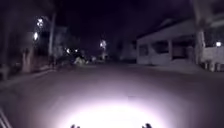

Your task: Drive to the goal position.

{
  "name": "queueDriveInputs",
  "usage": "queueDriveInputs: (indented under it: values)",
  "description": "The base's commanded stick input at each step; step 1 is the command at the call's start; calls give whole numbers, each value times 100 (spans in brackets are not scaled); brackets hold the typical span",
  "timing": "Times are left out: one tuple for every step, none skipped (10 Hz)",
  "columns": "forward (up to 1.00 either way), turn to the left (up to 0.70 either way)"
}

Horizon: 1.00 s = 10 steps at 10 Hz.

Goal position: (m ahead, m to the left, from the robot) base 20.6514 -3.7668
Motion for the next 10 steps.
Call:
queueDriveInputs:
  values:
    - [85,0]
    - [85,0]
    - [85,0]
    - [85,0]
    - [85,0]
    - [85,0]
    - [85,0]
    - [85,0]
    - [85,0]
    - [85,0]
